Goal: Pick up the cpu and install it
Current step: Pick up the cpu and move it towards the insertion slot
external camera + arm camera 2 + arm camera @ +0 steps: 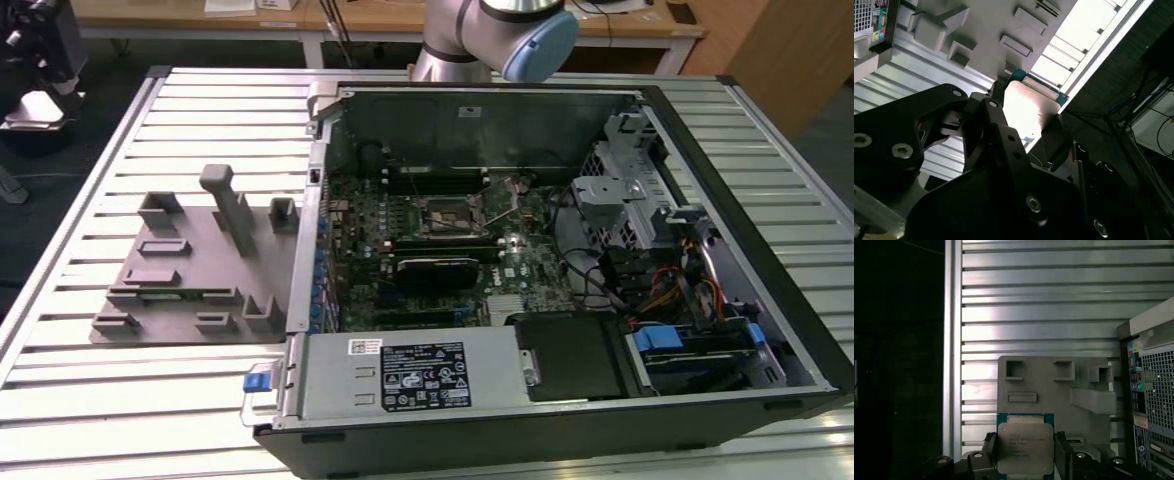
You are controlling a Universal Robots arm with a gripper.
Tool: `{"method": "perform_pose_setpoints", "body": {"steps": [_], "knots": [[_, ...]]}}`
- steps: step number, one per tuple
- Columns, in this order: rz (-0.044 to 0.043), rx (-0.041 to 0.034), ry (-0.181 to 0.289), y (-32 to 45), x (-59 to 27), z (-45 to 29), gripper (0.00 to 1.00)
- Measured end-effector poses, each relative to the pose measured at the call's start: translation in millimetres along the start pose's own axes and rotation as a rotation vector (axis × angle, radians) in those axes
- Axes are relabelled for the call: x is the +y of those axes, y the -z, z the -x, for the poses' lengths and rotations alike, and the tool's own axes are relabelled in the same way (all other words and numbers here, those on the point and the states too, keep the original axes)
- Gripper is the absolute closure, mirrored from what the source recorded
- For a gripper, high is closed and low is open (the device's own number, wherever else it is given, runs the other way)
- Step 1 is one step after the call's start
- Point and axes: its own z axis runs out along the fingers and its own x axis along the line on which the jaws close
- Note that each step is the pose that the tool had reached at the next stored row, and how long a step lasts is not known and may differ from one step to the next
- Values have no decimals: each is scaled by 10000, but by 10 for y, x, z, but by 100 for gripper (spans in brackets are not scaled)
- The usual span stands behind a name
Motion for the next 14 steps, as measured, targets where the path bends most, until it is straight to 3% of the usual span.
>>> {"method": "perform_pose_setpoints", "body": {"steps": [14], "knots": [[1, -1, 0, 278, 33, -4, 46]]}}
